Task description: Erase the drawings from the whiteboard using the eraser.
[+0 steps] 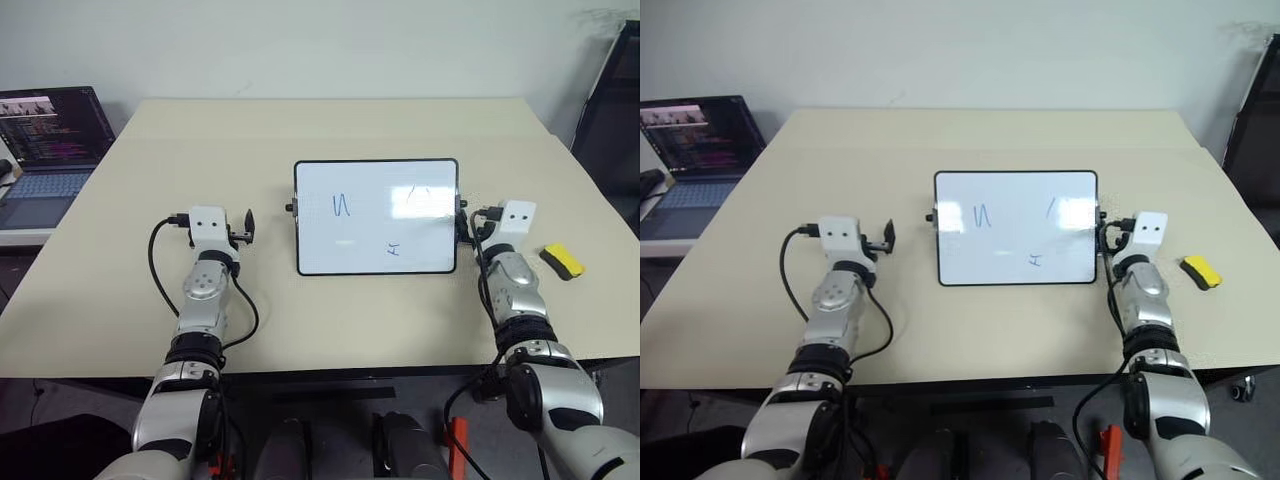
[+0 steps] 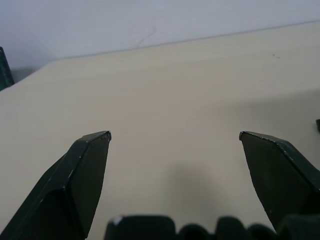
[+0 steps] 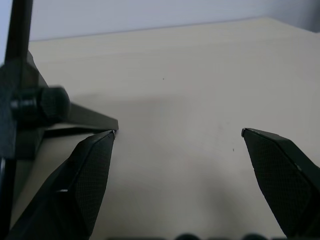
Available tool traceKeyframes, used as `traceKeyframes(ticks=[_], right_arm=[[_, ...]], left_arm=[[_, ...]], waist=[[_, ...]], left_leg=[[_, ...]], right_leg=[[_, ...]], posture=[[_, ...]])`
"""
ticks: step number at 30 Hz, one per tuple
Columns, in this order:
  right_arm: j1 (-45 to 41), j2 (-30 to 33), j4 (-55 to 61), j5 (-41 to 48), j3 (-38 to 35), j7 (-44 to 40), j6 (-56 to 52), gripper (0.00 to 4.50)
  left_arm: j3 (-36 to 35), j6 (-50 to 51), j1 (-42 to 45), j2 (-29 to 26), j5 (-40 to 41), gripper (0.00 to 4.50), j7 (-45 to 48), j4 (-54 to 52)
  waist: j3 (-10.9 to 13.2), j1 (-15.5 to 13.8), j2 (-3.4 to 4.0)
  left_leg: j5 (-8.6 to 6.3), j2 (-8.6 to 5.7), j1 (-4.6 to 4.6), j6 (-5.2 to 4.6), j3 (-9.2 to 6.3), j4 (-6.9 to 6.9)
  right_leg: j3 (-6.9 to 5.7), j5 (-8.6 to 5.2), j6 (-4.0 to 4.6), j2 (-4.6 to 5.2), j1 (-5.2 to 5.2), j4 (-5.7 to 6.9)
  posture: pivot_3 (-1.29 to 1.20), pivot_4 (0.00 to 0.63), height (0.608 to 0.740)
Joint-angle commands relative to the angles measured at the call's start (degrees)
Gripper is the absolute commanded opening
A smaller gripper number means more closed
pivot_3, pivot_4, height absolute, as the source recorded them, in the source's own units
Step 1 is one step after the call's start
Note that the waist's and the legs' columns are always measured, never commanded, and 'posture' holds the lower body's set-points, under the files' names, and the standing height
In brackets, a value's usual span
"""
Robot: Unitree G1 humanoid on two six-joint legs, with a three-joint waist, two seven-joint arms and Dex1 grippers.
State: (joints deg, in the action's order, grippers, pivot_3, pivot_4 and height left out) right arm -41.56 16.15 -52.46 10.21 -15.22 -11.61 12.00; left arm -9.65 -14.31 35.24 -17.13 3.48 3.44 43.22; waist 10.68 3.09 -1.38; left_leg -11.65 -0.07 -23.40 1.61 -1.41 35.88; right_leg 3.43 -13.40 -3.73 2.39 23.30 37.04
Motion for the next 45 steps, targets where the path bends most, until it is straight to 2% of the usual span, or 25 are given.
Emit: traceKeyframes(ticks=[1,10,16,21,25,29,32,35,39,45], right_arm=[[-1.0,-0.6,1.8,0.0,0.4,0.1,0.6,4.46],[-1.3,0.7,1.3,0.0,-0.1,0.2,1.3,4.46],[1.7,4.1,7.5,-0.9,0.4,0.0,-0.7,4.46],[3.5,8.2,11.3,-0.1,-0.2,-2.7,-4.8,4.46],[5.1,13.4,16.7,1.1,-1.3,-5.7,-10.3,4.46],[5.8,20.2,21.6,3.8,-2.6,-10.9,-19.7,4.46],[6.1,24.8,24.7,5.5,-3.7,-14.2,-26.1,4.46],[6.7,28.3,25.9,5.9,-4.0,-16.6,-28.9,4.46],[7.4,31.4,25.6,5.0,-2.8,-20.5,-30.5,4.46],[6.9,35.4,21.9,1.7,1.8,-26.5,-33.0,4.46]], left_arm=[[-0.2,-0.1,0.7,0.4,0.2,4.50,0.1,-1.0],[-0.1,1.4,0.8,0.7,0.2,4.50,0.9,-1.8],[-0.8,4.9,-1.2,-2.2,2.6,4.50,6.2,-9.5],[-3.5,13.2,-3.4,-6.5,8.4,4.50,12.7,-16.9],[-3.7,21.7,-5.8,-13.5,14.8,4.50,25.8,-27.4],[-2.0,29.3,-4.3,-18.7,19.7,4.50,34.0,-37.5],[-0.2,35.9,-2.0,-19.5,24.3,4.50,38.6,-43.5],[3.6,41.3,-0.5,-17.8,27.6,4.50,42.3,-47.2],[10.8,44.6,1.1,-12.4,28.1,4.50,44.8,-49.0],[22.3,38.5,4.9,0.8,20.5,4.50,46.0,-38.1]], waist=[[0.0,0.2,0.00],[0.0,0.2,0.00],[0.0,0.1,0.00],[0.0,0.2,0.00],[0.0,0.2,0.00],[0.0,0.0,0.00],[0.0,-0.6,-0.01],[0.0,-0.6,-0.01],[0.0,-0.7,-0.01],[0.0,-0.6,-0.02]], left_leg=[[0.00,0.00,0.00,0.00,0.00,0.00],[0.00,0.00,0.04,0.00,0.02,0.01],[0.00,-0.01,0.01,0.00,0.00,0.01],[0.00,0.01,0.02,0.00,0.01,0.00],[0.00,0.01,0.02,0.00,0.01,0.00],[0.00,0.00,-0.01,0.00,0.00,0.03],[0.00,-0.01,-0.02,0.00,-0.02,0.07],[-0.01,-0.01,0.00,0.00,0.00,0.09],[0.00,-0.01,0.00,-0.01,0.03,0.10],[0.00,-0.04,0.00,-0.01,0.07,0.17]], right_leg=[[0.01,0.00,0.00,0.00,0.00,0.01],[0.03,0.00,0.00,-0.01,0.00,0.04],[0.01,0.00,0.00,0.00,0.00,0.02],[0.02,0.00,0.00,0.00,0.00,0.04],[0.02,0.00,0.00,-0.01,0.00,0.05],[0.01,-0.01,0.00,0.01,0.00,0.02],[-0.03,-0.01,-0.01,0.02,-0.04,-0.01],[-0.02,-0.03,-0.04,0.01,-0.05,-0.01],[0.01,-0.04,-0.05,0.01,-0.06,-0.02],[0.05,-0.02,-0.09,0.01,-0.07,-0.03]], posture=[[0.00,0.150,0.740],[0.00,0.150,0.740],[0.00,0.150,0.740],[0.00,0.150,0.740],[0.00,0.150,0.740],[0.00,0.150,0.740],[0.00,0.150,0.740],[0.00,0.150,0.740],[0.00,0.150,0.740],[0.00,0.150,0.740]])
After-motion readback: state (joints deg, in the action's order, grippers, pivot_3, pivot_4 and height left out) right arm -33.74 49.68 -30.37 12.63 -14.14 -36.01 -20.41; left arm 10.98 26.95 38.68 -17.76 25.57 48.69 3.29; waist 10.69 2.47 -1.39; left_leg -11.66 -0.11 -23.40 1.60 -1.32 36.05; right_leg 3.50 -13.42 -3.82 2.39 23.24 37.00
